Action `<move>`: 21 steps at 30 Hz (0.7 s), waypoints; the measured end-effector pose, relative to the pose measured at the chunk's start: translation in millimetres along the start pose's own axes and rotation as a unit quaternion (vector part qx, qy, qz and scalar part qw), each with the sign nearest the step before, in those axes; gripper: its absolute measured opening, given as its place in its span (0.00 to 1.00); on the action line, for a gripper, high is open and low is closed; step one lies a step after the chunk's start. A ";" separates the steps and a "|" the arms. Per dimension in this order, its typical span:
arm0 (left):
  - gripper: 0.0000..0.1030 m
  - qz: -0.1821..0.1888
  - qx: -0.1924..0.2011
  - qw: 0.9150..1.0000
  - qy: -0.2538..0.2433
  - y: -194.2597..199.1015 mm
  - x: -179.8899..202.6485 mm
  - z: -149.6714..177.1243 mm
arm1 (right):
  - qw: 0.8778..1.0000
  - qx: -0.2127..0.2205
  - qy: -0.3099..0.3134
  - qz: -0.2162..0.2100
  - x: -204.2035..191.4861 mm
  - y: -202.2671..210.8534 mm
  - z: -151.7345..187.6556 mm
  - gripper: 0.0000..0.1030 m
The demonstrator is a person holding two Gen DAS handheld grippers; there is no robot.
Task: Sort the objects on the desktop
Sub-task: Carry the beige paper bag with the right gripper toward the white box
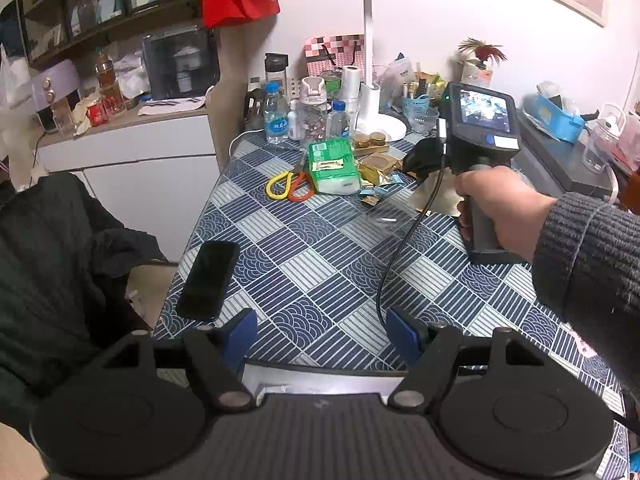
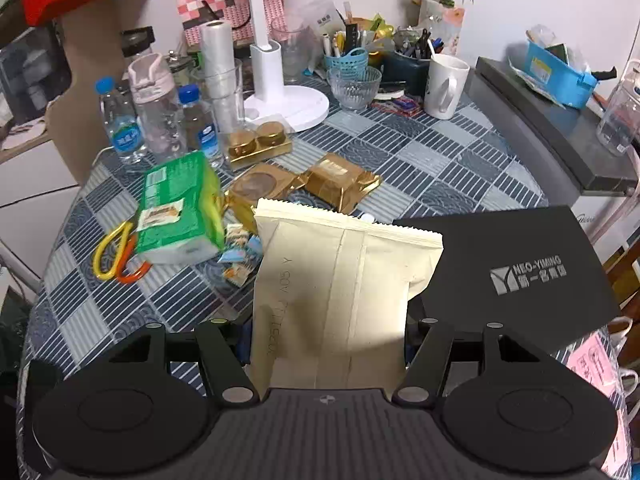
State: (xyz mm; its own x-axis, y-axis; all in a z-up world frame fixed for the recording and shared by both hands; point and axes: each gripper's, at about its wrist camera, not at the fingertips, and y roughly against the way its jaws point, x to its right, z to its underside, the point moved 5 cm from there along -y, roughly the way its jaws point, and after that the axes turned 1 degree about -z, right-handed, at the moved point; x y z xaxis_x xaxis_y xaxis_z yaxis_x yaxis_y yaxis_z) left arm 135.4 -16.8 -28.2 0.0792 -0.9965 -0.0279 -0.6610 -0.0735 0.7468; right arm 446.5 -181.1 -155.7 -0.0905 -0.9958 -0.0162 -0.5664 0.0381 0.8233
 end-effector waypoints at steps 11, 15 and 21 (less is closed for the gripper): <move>0.82 -0.013 0.009 1.000 0.002 36.4 21.5 15.4 | 0.999 0.004 0.005 -0.037 3.4 37.7 19.4 0.59; 0.82 0.006 0.016 1.000 -0.006 49.0 26.9 23.5 | 0.999 0.016 0.011 -0.035 7.1 60.3 28.1 0.59; 0.82 0.026 0.027 0.999 -0.027 69.7 23.8 33.7 | 0.999 0.024 -0.002 -0.020 19.0 92.5 49.0 0.59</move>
State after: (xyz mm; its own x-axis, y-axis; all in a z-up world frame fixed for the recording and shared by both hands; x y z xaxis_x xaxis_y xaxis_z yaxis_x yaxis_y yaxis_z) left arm 66.0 -47.0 0.8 0.0036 -0.9996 -0.0269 -0.7030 -0.0216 0.7108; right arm 352.3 -192.3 -107.7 -0.0705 -0.9962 -0.0516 -0.6089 0.0020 0.7932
